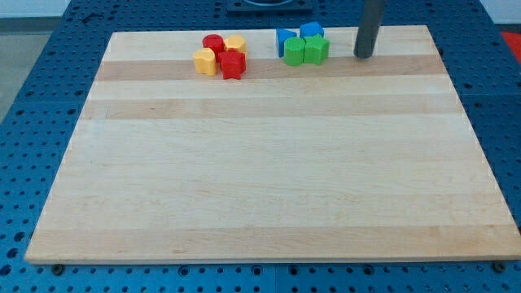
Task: Place your arm above the yellow hexagon
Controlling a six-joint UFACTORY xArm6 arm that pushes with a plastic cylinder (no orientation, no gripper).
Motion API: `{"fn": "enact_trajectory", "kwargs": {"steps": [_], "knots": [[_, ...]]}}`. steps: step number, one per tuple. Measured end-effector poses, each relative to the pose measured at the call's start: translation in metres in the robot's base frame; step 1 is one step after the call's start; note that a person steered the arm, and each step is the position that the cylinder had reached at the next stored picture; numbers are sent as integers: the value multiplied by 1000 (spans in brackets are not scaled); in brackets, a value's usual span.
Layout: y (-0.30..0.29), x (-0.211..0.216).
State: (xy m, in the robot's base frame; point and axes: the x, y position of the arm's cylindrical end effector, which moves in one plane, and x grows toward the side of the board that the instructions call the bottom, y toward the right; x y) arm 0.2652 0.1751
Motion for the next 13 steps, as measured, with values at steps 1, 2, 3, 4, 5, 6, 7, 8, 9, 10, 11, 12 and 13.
{"fn": "enact_trajectory", "kwargs": {"steps": [1,2,3,4,5,6,7,8,9,10,11,12,13], "knots": [[5,26],[-22,42],[-37,51],[-75,76],[-159,93],[-268,93],[-375,60],[-412,-5],[-412,-5],[-416,-6],[-416,-25],[-405,-54],[-364,-67]]}}
